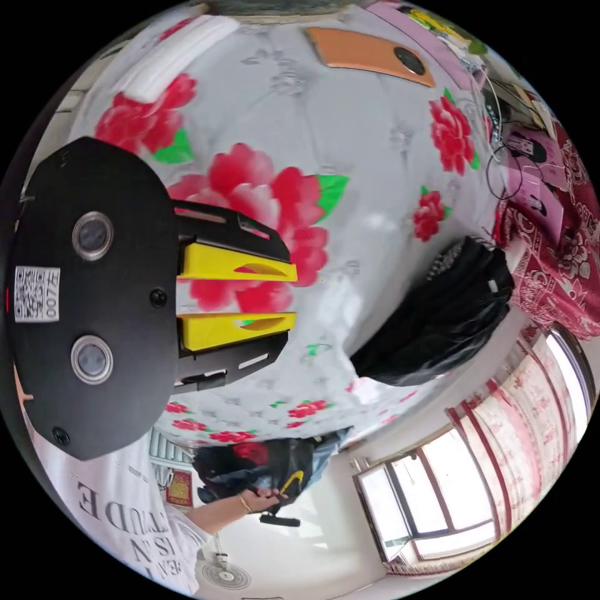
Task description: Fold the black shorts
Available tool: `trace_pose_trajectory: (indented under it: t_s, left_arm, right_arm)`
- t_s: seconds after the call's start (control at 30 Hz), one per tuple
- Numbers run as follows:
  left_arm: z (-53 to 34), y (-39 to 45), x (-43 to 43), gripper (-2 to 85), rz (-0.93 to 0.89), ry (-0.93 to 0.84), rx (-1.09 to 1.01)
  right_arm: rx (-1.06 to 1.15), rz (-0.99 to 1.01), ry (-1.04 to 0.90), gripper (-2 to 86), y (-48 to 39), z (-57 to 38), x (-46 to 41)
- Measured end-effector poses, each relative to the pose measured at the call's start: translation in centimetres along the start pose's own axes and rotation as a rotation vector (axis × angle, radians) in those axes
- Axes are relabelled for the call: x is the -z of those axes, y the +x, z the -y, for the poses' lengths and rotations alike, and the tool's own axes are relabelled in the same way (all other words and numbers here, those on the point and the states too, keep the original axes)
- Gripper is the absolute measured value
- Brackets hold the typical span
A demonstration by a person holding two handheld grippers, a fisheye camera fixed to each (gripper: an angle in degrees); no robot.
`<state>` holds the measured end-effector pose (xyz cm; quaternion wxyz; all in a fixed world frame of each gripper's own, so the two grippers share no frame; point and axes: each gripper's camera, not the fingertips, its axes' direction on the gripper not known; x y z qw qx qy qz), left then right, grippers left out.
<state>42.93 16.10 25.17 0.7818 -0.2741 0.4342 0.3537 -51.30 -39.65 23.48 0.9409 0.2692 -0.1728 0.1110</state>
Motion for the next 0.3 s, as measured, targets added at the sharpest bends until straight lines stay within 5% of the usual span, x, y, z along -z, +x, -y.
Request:
trace_pose_trajectory:
  t_s: [0.17, 0.3]
  left_arm:
    - [-5.1, 3.8, -2.7, 5.9, 0.072, -0.077, -0.002]
    - [-5.6, 6.1, -5.2, 5.6, 0.085, -0.143, -0.023]
  right_arm:
    - [-0.258, -0.655, 0.166, 9.3, 12.9, -5.0, 10.6]
    - [-0.433, -0.753, 0.220, 10.5, 19.7, -7.5, 15.5]
